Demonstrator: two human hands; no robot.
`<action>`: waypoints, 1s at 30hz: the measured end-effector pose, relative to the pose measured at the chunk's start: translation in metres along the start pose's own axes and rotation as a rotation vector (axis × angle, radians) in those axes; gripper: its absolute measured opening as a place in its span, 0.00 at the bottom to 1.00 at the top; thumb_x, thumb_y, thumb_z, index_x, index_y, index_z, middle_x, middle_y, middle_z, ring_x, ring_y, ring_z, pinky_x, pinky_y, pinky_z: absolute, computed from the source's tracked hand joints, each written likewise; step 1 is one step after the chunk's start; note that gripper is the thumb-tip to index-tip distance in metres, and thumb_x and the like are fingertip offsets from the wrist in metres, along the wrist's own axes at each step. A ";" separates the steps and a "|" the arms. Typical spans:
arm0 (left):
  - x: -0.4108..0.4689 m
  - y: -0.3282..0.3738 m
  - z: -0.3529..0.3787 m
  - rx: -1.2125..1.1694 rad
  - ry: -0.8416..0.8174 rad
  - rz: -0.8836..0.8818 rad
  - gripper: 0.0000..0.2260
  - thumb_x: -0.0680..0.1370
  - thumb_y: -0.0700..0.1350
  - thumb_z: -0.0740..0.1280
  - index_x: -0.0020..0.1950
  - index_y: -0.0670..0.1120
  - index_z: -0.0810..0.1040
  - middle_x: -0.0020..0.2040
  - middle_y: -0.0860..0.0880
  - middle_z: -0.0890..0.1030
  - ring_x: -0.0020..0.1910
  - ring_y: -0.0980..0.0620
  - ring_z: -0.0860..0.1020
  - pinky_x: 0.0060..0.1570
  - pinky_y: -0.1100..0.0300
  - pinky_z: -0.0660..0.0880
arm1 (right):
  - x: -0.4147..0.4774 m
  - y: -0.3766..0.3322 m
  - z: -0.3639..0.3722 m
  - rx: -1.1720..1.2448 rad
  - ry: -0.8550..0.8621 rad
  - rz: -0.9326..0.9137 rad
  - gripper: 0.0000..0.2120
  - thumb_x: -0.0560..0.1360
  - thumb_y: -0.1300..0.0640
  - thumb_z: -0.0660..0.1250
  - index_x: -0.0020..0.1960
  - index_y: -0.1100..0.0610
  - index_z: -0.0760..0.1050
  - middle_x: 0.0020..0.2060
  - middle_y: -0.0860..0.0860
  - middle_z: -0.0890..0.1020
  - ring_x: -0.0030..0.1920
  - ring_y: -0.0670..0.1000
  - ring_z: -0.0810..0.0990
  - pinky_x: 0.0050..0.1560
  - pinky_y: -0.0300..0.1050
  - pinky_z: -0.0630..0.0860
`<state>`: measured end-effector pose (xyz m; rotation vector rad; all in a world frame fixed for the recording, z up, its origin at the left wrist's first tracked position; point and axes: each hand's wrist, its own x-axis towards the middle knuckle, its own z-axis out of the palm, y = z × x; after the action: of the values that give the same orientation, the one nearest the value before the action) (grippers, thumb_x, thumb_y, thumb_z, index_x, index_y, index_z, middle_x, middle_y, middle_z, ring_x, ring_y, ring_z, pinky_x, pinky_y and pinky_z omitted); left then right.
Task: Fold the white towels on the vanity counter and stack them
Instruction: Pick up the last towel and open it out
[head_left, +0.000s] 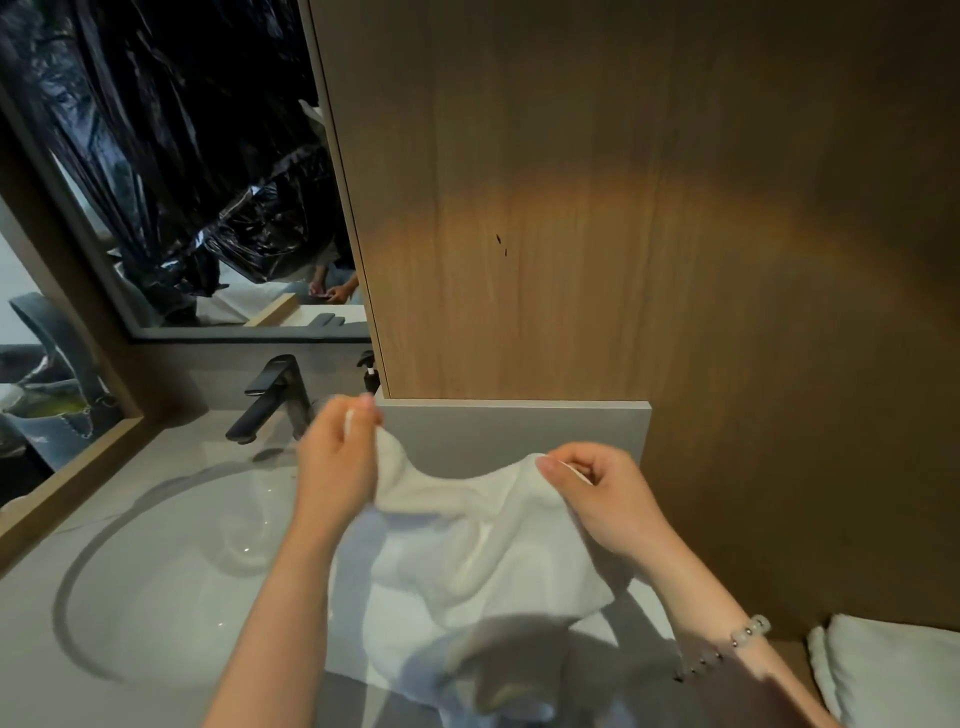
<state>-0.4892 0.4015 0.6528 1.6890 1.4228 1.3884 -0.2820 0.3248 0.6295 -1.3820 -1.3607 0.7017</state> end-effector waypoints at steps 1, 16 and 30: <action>-0.005 0.005 0.008 0.010 -0.082 0.051 0.13 0.80 0.52 0.56 0.38 0.51 0.73 0.38 0.53 0.76 0.38 0.56 0.73 0.41 0.60 0.69 | 0.003 -0.003 0.004 0.009 0.012 -0.025 0.11 0.75 0.57 0.67 0.35 0.48 0.78 0.27 0.36 0.79 0.32 0.36 0.76 0.36 0.28 0.69; -0.045 0.000 0.063 0.139 -0.290 0.231 0.17 0.75 0.60 0.50 0.33 0.52 0.67 0.29 0.53 0.72 0.35 0.57 0.71 0.43 0.53 0.65 | 0.008 -0.003 0.024 -0.036 -0.008 -0.125 0.08 0.77 0.60 0.64 0.47 0.56 0.82 0.39 0.41 0.82 0.42 0.40 0.78 0.45 0.32 0.71; -0.013 -0.016 0.022 0.336 -0.077 0.103 0.19 0.81 0.51 0.54 0.30 0.52 0.59 0.28 0.53 0.67 0.34 0.49 0.67 0.44 0.52 0.63 | 0.007 0.026 -0.005 -0.242 -0.030 -0.041 0.10 0.76 0.58 0.66 0.38 0.45 0.76 0.36 0.36 0.79 0.40 0.36 0.77 0.41 0.26 0.67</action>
<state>-0.4741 0.3994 0.6266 2.0278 1.6141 1.1691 -0.2668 0.3349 0.6089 -1.5330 -1.5329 0.5452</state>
